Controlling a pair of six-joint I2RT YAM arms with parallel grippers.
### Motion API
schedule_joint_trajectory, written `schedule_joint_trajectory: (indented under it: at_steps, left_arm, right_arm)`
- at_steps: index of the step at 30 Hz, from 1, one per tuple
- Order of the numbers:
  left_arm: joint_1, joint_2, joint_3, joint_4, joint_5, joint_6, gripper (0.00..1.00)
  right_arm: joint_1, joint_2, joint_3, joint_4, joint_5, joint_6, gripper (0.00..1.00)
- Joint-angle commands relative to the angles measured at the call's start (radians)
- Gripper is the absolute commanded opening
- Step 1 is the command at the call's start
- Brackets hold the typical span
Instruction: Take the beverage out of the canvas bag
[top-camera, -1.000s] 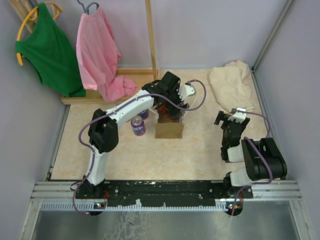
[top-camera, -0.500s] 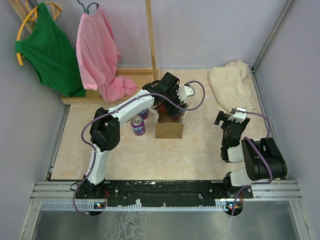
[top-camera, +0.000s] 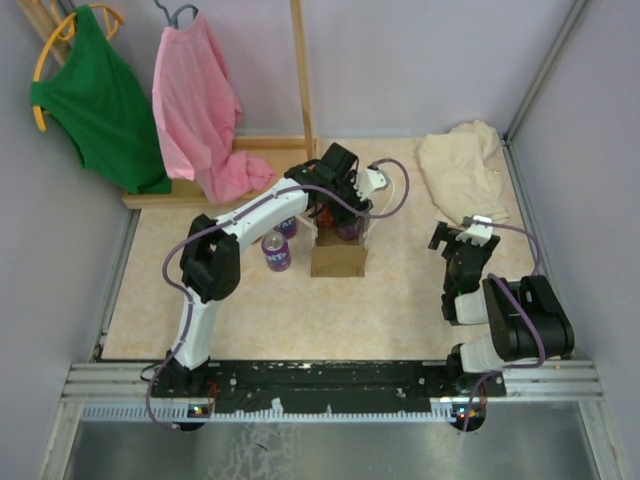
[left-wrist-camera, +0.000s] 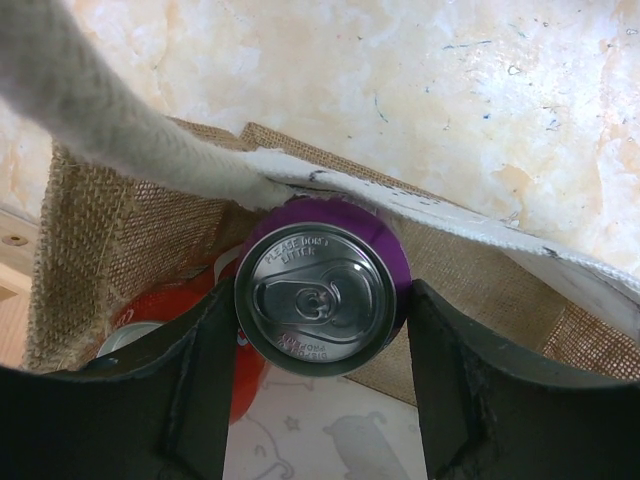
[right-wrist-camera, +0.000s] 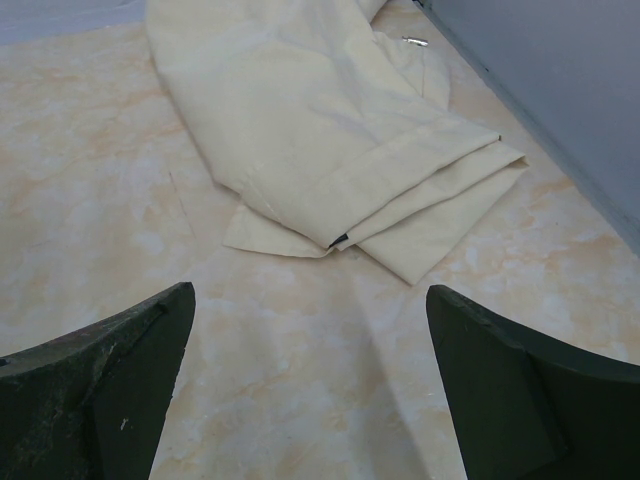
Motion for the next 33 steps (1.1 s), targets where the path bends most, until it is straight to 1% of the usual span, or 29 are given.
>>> schedule_joint_trajectory:
  at_steps: [1, 10, 20, 29, 33]
  left_arm:
    - [0.003, 0.049, 0.008, -0.034, -0.041, -0.015, 0.00]
    - [0.003, 0.024, 0.014, -0.011, -0.068, -0.022, 0.00]
    - [0.003, -0.039, 0.037, 0.037, -0.028, -0.043, 0.00]
    - [0.003, -0.093, 0.125, 0.000, -0.045, -0.046, 0.00]
    - [0.003, -0.124, 0.133, -0.001, -0.059, -0.052, 0.00]
  right_arm:
    - [0.008, 0.003, 0.013, 0.044, 0.019, -0.011, 0.99]
    - [0.008, 0.003, 0.012, 0.044, 0.019, -0.011, 0.99]
    - [0.008, 0.003, 0.013, 0.045, 0.018, -0.011, 0.99]
    - [0.008, 0.003, 0.013, 0.044, 0.019, -0.012, 0.99]
    - [0.007, 0.003, 0.012, 0.044, 0.018, -0.011, 0.99]
